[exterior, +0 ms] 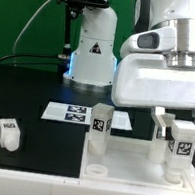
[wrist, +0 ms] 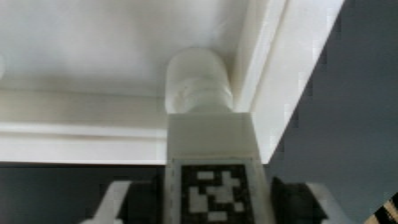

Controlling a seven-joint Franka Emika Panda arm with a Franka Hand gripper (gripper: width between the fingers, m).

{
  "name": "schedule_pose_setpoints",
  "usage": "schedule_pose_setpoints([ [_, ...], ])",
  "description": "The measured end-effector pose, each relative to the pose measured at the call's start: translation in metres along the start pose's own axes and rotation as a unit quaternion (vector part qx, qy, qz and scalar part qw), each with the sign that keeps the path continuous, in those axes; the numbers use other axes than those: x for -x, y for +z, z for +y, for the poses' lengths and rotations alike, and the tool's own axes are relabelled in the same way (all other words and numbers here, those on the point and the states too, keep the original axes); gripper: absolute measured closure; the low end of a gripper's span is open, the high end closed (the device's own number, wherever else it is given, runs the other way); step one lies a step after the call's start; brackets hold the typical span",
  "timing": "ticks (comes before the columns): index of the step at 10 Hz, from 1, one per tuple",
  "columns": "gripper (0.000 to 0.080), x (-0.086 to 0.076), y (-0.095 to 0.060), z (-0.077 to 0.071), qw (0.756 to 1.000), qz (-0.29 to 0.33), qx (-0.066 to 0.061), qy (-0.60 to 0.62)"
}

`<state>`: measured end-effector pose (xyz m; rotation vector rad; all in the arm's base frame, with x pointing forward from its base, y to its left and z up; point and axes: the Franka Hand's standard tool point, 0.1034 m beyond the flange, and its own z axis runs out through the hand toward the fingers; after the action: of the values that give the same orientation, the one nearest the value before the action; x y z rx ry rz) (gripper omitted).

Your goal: Assemble square table

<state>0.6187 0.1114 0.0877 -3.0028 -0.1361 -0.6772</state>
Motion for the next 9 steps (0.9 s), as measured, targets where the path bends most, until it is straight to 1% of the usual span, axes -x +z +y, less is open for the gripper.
schedule_pose_setpoints([
  [1, 0.0515, -0.001, 0.0, -0.001, 1.0, 0.001, 0.0, -0.001],
  [3, 0.0515, -0.001, 0.004, 0.004, 1.0, -0.002, 0.002, 0.0],
  [6, 0.0515, 0.008, 0.012, 0.001, 1.0, -0.009, 0.001, -0.001],
  [9, 0.0515, 0.006, 0.012, 0.002, 1.0, -0.007, 0.002, 0.002],
])
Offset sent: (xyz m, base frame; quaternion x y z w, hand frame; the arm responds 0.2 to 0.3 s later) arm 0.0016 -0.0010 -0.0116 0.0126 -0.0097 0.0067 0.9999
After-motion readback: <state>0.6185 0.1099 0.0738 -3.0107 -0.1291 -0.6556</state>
